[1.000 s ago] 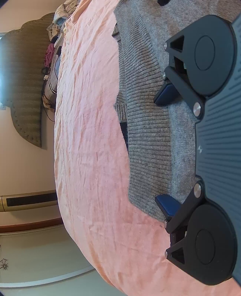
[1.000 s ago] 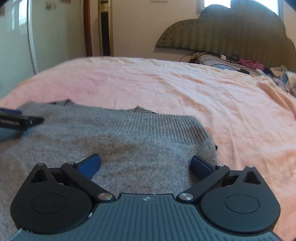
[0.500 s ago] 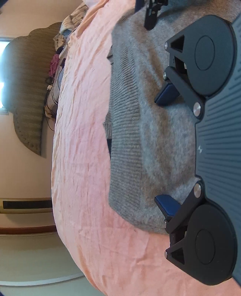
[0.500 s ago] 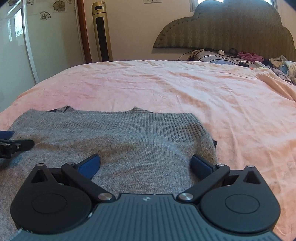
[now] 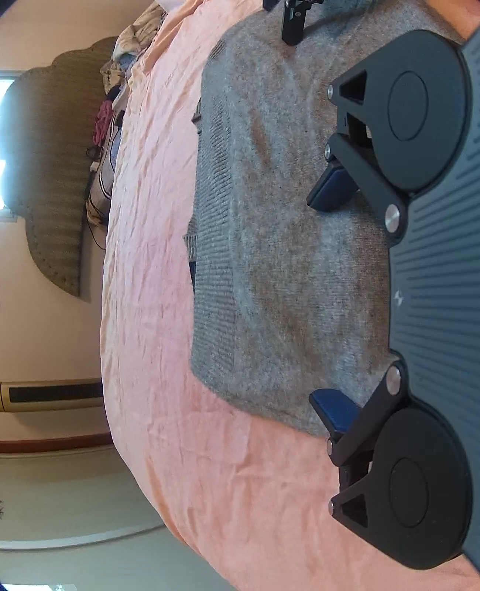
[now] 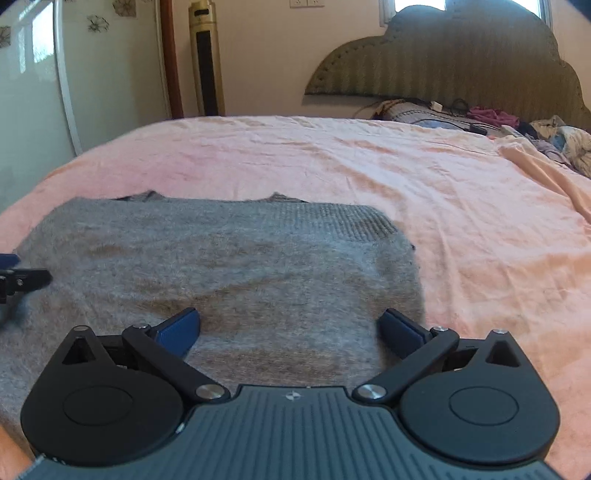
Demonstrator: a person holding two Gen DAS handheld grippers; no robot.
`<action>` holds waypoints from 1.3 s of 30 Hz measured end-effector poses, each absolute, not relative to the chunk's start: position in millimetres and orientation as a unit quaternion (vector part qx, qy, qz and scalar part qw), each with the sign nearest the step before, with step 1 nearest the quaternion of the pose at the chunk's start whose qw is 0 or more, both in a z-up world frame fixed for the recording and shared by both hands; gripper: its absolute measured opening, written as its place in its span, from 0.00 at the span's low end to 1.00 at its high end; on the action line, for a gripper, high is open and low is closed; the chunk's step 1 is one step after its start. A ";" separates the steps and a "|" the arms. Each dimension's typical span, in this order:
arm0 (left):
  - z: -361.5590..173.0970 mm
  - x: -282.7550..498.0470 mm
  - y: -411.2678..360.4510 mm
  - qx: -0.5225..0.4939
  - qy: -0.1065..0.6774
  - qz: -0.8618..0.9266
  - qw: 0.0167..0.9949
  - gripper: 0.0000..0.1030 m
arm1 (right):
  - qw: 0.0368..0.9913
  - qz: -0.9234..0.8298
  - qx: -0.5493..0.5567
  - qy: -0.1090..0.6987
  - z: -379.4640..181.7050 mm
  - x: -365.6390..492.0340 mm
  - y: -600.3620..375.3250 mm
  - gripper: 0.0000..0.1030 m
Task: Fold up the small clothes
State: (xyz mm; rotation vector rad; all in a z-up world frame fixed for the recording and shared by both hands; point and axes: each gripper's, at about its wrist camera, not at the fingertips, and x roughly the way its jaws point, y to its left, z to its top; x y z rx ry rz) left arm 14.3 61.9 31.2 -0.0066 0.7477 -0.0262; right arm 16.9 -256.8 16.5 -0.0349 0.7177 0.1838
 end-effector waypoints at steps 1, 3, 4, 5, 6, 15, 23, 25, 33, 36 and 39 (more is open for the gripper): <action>36.0 7.4 63.7 -0.012 0.364 -0.019 0.931 1.00 | 0.930 0.088 0.001 0.356 21.0 13.4 -260.2 1.00; 42.5 -12.1 67.2 -0.041 0.354 -0.047 0.933 1.00 | 0.932 0.113 0.026 0.342 28.9 -3.4 -260.3 1.00; 40.4 -19.2 67.5 -0.049 0.357 -0.058 0.931 1.00 | 0.933 0.130 0.022 0.335 29.5 -11.6 -256.4 1.00; 33.9 -21.8 66.9 -0.048 0.371 -0.059 0.925 1.00 | 0.931 0.144 0.003 0.335 26.0 -18.6 -249.0 1.00; 24.2 -22.9 65.9 -0.038 0.385 -0.053 0.920 1.00 | 0.927 0.147 -0.021 0.345 17.8 -20.9 -242.7 1.00; 38.2 -88.7 85.9 -0.096 0.342 0.048 0.934 1.00 | 0.935 0.153 -0.058 0.315 4.2 -32.8 -239.6 1.00; 31.1 -122.0 130.3 -0.367 0.333 0.051 0.867 1.00 | 0.935 0.156 -0.051 0.316 4.0 -32.7 -242.9 1.00; 27.3 -109.9 132.5 -0.418 0.334 0.037 0.844 1.00 | 0.934 0.157 -0.048 0.316 4.1 -32.1 -243.1 1.00; 18.6 -84.3 135.1 -0.461 0.338 0.078 0.817 0.50 | 0.935 0.157 -0.047 0.316 3.6 -32.3 -243.4 1.00; 17.9 -81.3 130.8 -0.418 0.352 0.107 0.831 0.15 | 0.934 0.157 -0.048 0.316 3.3 -32.3 -243.2 1.00; 16.8 -80.5 130.2 -0.400 0.352 0.109 0.839 0.09 | 0.934 0.155 -0.053 0.317 3.1 -32.2 -241.3 1.00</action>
